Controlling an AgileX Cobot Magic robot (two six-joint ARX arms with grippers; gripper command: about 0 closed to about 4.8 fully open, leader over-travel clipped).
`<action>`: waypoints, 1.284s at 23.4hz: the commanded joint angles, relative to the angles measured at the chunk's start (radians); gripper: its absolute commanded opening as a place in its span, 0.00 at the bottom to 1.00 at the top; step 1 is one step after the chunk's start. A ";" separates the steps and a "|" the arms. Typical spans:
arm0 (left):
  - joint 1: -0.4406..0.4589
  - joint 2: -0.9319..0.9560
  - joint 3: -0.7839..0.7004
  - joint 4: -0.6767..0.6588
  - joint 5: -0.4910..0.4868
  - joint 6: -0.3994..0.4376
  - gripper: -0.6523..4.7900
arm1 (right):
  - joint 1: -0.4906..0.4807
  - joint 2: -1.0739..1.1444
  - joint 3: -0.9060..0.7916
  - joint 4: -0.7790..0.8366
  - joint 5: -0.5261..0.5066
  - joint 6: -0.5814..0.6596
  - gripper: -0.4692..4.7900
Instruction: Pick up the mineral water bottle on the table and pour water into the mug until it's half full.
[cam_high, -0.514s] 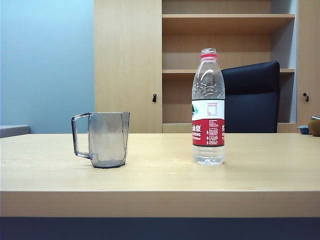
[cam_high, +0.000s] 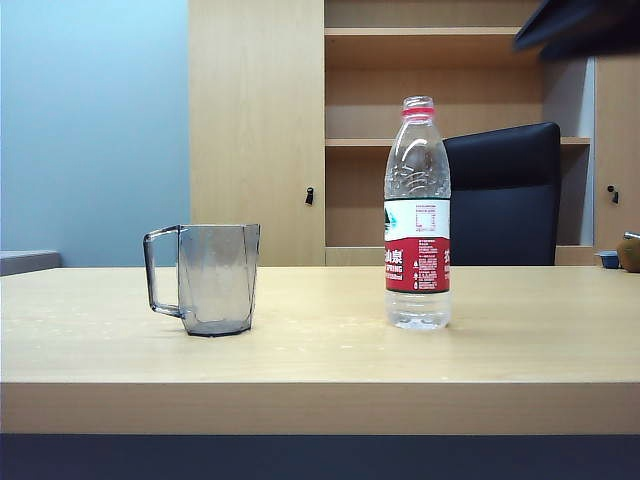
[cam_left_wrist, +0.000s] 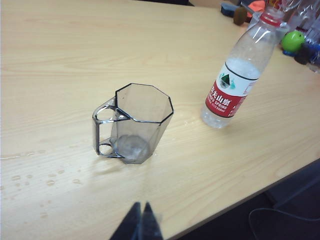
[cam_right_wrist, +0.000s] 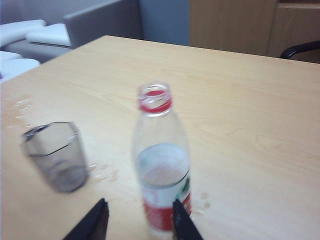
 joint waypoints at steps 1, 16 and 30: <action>0.000 0.084 0.006 0.060 0.008 0.027 0.12 | 0.027 0.229 -0.065 0.362 0.077 0.025 0.57; 0.001 0.124 0.006 0.075 0.004 0.087 0.12 | 0.105 0.863 -0.053 0.952 0.038 0.055 1.00; 0.001 0.123 0.005 0.064 0.004 0.089 0.12 | 0.126 1.016 0.132 0.946 0.103 0.055 0.65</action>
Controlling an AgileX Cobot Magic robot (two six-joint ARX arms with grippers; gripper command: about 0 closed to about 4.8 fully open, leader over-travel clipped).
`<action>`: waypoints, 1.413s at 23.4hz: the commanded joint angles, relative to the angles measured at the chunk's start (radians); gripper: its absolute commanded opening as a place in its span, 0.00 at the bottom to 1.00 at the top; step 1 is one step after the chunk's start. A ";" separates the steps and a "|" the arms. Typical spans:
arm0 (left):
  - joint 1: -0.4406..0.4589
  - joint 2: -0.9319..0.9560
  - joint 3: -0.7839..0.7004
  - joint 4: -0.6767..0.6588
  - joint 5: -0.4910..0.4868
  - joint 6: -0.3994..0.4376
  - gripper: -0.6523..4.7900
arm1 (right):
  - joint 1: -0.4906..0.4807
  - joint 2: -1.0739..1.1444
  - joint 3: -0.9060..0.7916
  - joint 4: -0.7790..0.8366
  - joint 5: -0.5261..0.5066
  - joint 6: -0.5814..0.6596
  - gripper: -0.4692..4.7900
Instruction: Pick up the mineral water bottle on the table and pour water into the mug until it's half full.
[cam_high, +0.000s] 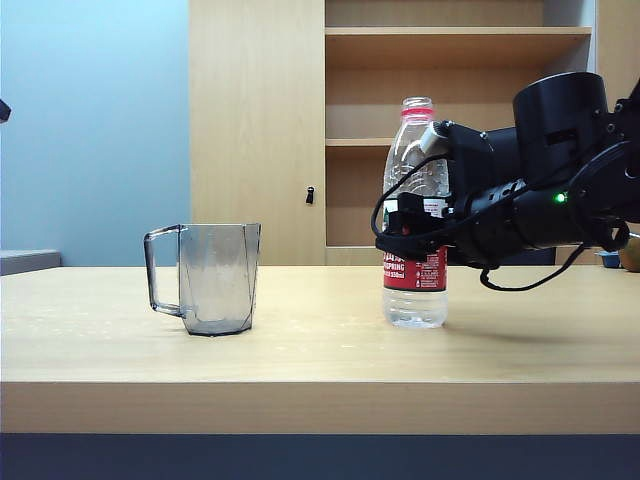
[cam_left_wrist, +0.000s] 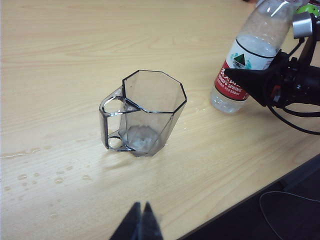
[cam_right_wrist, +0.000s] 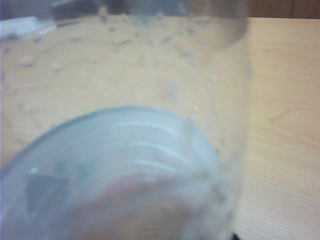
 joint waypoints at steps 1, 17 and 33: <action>0.001 -0.001 0.002 0.006 0.005 0.003 0.12 | 0.002 -0.012 0.007 0.013 -0.010 0.001 0.61; 0.001 0.000 0.002 0.013 -0.105 0.000 0.12 | 0.250 -0.157 0.515 -1.080 0.568 -1.048 0.57; 0.001 -0.001 0.002 0.039 -0.127 0.000 0.12 | 0.308 -0.046 0.641 -0.992 0.842 -1.448 0.57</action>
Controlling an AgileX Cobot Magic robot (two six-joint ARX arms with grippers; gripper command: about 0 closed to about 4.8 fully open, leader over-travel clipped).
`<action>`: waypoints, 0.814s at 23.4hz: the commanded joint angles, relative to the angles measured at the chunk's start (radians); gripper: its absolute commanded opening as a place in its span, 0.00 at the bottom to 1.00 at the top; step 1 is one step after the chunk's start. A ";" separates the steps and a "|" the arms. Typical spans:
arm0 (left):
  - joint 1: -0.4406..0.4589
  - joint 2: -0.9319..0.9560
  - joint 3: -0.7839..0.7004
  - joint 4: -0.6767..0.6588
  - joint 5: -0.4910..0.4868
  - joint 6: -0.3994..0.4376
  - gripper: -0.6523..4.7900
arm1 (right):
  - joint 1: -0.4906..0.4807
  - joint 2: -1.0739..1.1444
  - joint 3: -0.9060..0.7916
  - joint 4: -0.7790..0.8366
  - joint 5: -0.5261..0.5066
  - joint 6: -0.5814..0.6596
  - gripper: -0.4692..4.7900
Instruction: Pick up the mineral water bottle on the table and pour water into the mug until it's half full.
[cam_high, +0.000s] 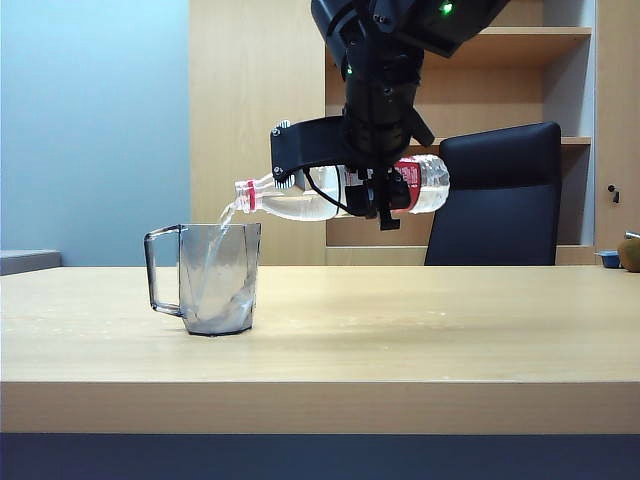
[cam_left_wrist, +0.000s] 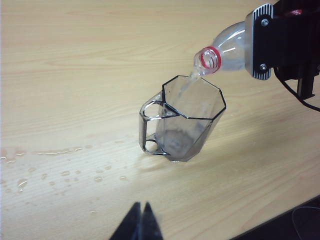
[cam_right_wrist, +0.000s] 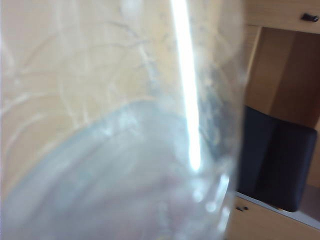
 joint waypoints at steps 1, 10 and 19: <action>0.000 -0.001 0.003 0.017 0.000 0.000 0.12 | 0.015 -0.018 0.013 0.051 0.028 -0.037 0.58; 0.000 -0.001 0.003 0.017 0.000 0.000 0.12 | 0.040 -0.018 0.013 0.076 0.112 -0.122 0.58; 0.000 -0.001 0.003 0.011 -0.001 0.000 0.12 | 0.053 -0.018 0.013 0.073 0.111 -0.077 0.58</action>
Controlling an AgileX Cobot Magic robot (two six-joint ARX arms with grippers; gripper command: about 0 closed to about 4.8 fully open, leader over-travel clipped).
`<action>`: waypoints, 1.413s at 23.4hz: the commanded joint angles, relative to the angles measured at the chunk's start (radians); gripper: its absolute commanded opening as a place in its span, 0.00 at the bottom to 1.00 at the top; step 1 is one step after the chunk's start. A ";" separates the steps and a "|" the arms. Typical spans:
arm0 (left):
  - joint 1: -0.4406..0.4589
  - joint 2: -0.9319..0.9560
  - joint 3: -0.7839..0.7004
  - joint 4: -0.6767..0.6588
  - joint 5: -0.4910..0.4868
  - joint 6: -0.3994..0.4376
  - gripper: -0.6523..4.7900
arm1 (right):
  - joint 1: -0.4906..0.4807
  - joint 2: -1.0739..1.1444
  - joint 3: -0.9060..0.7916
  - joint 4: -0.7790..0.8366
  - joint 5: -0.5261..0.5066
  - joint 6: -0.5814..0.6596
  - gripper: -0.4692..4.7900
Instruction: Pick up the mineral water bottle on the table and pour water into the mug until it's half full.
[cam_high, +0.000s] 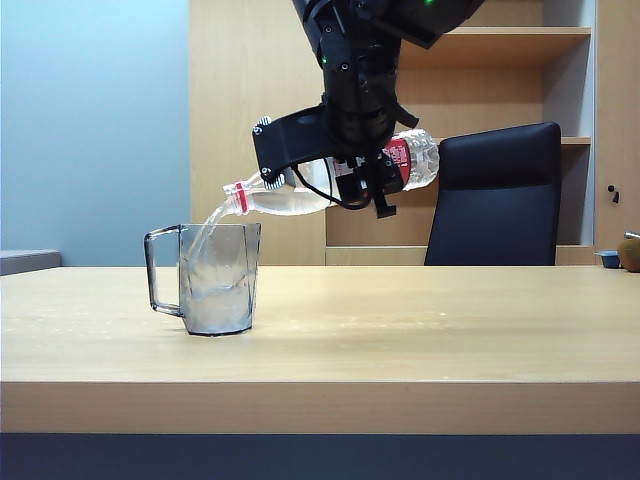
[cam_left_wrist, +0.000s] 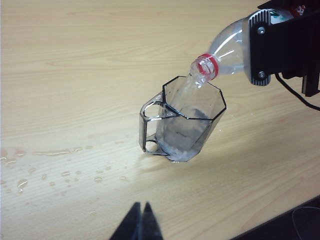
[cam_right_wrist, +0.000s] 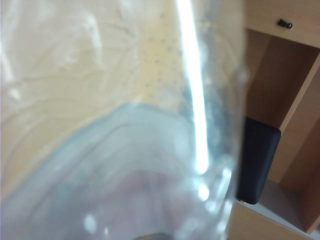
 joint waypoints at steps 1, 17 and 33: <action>0.000 -0.002 0.003 0.010 0.000 0.000 0.12 | 0.002 -0.017 0.009 0.028 0.008 0.083 0.57; 0.000 -0.002 0.002 0.013 -0.003 0.000 0.12 | -0.032 -0.107 -0.234 0.145 -0.283 1.225 0.57; 0.000 -0.002 0.002 0.034 -0.099 0.004 0.12 | -0.117 0.048 -0.544 1.005 -0.468 1.569 0.57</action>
